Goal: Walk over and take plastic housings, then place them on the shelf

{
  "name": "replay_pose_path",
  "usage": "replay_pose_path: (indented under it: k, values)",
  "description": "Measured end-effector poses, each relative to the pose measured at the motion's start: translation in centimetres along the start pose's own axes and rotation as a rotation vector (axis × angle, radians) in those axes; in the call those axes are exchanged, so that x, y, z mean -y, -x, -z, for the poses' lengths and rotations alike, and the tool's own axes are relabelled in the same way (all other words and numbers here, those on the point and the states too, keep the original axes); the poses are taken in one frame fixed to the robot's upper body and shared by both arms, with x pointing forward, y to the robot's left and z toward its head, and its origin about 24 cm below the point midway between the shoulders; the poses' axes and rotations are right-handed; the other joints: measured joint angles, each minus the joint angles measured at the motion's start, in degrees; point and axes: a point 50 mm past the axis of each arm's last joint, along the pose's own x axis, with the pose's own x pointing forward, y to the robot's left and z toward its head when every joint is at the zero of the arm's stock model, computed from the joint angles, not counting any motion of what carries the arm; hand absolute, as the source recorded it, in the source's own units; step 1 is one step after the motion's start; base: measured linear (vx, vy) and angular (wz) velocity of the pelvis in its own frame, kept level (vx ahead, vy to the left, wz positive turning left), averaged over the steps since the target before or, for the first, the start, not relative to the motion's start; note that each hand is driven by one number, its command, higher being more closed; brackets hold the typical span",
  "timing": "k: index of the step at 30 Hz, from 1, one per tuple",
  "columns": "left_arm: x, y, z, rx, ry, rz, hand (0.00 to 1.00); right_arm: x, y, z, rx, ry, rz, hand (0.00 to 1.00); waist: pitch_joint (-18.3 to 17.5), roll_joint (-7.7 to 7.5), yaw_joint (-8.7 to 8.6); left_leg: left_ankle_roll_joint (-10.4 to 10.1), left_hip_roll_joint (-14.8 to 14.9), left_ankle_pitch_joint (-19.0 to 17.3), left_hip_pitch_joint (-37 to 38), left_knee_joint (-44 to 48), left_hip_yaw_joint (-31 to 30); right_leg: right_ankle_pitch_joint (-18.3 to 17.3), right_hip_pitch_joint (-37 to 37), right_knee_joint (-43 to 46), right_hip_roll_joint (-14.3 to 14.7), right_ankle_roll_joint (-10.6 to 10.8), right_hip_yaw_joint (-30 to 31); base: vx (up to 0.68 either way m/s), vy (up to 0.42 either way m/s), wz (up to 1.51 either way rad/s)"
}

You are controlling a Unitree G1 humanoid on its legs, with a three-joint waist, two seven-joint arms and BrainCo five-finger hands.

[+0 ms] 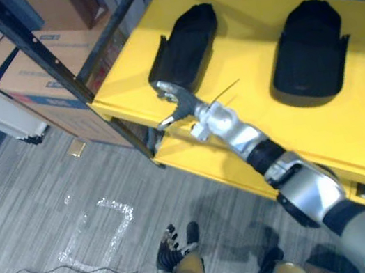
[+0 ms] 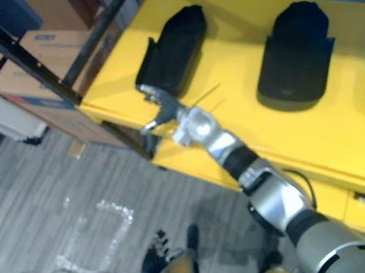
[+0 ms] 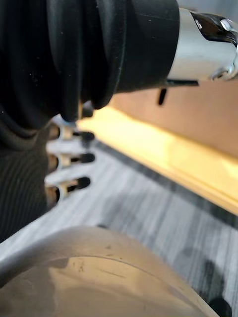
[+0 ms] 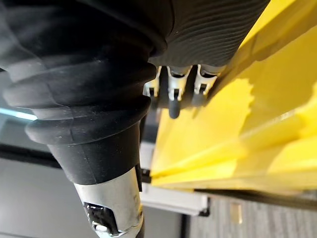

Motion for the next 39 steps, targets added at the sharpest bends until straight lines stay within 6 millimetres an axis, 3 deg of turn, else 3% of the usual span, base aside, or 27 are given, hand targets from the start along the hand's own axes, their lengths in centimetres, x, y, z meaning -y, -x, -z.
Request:
replay_pose_path:
  k: [6,16,26,29,33,36,39]
  values:
    - [0.0,0.0,-0.1,0.008,0.005,-0.002,0.0,0.8,-0.1,-0.3,0.015,0.062,0.014,0.0,1.54,1.29,0.11,0.0,-0.27,0.0,0.04,0.54,-0.14,-1.01,-0.37,1.81,-0.82,-0.1,0.07,-0.04,-0.014,0.01]
    - [0.2,-0.2,-0.5,0.031,0.006,0.004,0.0,1.3,-0.1,-0.6,0.06,0.077,0.094,0.0,2.09,1.4,1.34,-0.08,-0.52,0.08,-1.2,0.62,-0.27,-1.25,-1.86,2.73,-1.35,-0.15,0.02,-0.02,-0.008,0.0]
    - [0.2,-0.3,-0.8,0.056,0.007,0.012,0.0,1.3,-0.2,-1.6,0.127,0.082,0.097,0.0,2.18,1.43,1.42,-0.08,-0.29,0.07,-1.11,0.51,-0.19,-1.17,-1.62,2.12,-0.92,-0.08,0.01,0.0,0.0,0.0]
    - [0.3,-0.3,-0.9,0.059,0.005,0.015,0.0,0.8,-0.4,-3.3,0.2,0.084,0.085,0.0,2.18,1.43,1.37,-0.11,0.25,0.05,-0.61,0.43,0.03,-0.93,-0.78,0.87,-0.04,-0.12,0.01,-0.01,-0.033,-0.05]
    - [0.3,-0.3,-0.9,0.06,0.0,0.022,0.0,-1.3,-0.4,-6.8,0.352,0.075,0.031,0.0,2.14,1.39,1.13,-0.12,1.46,0.06,1.23,-0.6,2.04,0.32,0.36,-1.64,1.69,-0.36,1.16,0.01,-0.038,-0.21]
    - [0.5,-0.3,-0.8,0.064,-0.014,0.035,0.0,-2.9,-0.1,-8.8,0.442,0.058,-0.008,0.0,1.14,0.53,0.75,-0.19,1.97,-0.01,2.26,-1.1,3.1,1.11,1.63,-4.27,2.88,-0.34,1.62,0.02,-0.03,-0.16]
    - [0.8,-0.1,-0.4,0.055,-0.054,0.058,0.0,-4.4,0.4,-10.2,0.485,0.005,-0.031,0.0,-1.31,-1.52,0.15,-0.2,2.43,0.0,3.23,-1.86,5.18,3.1,3.01,-8.31,4.26,-0.22,2.36,0.04,-0.03,-0.16]
